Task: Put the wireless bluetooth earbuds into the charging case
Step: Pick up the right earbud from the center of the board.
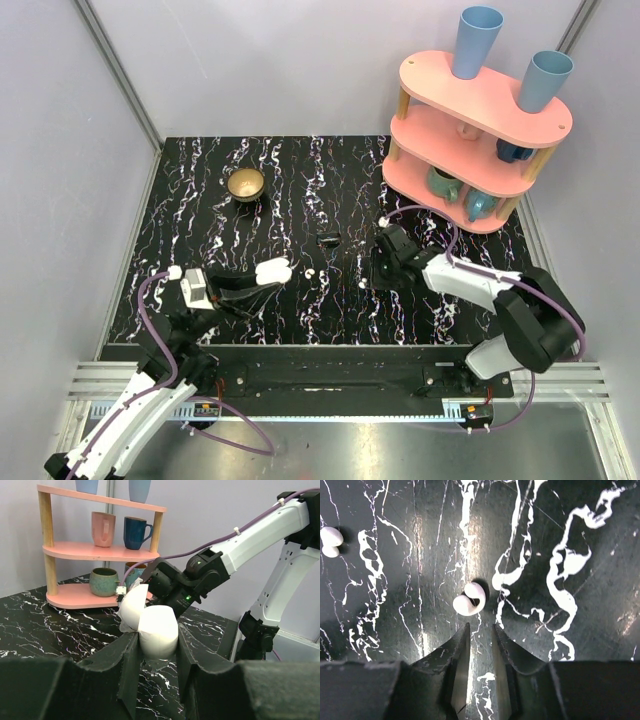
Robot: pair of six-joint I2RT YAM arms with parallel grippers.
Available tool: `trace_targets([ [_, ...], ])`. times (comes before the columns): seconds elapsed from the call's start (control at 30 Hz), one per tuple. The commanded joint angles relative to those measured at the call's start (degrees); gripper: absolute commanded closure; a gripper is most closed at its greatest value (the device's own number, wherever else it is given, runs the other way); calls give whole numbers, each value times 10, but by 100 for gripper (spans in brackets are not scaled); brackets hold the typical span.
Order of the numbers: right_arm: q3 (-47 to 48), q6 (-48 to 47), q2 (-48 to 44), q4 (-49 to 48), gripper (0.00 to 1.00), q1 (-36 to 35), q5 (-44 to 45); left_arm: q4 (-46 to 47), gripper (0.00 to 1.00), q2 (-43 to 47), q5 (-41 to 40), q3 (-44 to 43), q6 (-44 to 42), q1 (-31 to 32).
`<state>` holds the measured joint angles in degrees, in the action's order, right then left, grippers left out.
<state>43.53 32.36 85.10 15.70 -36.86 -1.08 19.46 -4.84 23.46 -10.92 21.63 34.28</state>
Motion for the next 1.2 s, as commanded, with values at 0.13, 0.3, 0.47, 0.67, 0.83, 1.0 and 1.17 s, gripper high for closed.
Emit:
trace_targets([
  [0.13, -24, 57, -37, -25, 67, -3, 22, 23, 100, -3, -11, -23, 1, 1],
  [0.3, -29, 80, -9, -56, 67, -3, 28, 30, 100, -13, -7, -25, 3, 1],
  [0.47, -33, 94, 2, -74, 68, -2, 48, 25, 100, -10, -7, -24, 3, 1],
  [0.67, -35, 95, 3, -83, 68, -2, 53, 21, 100, -3, -12, -21, 2, 1],
  [0.83, -37, 107, 16, -101, 68, -2, 44, 24, 100, -6, -12, -19, 1, 1],
  [1.0, -29, 118, 42, -107, 70, -2, 35, 28, 100, -13, -9, -21, 1, 1],
  [1.17, -30, 120, 53, -119, 78, -1, 14, 22, 100, -9, -8, -21, 1, 1],
])
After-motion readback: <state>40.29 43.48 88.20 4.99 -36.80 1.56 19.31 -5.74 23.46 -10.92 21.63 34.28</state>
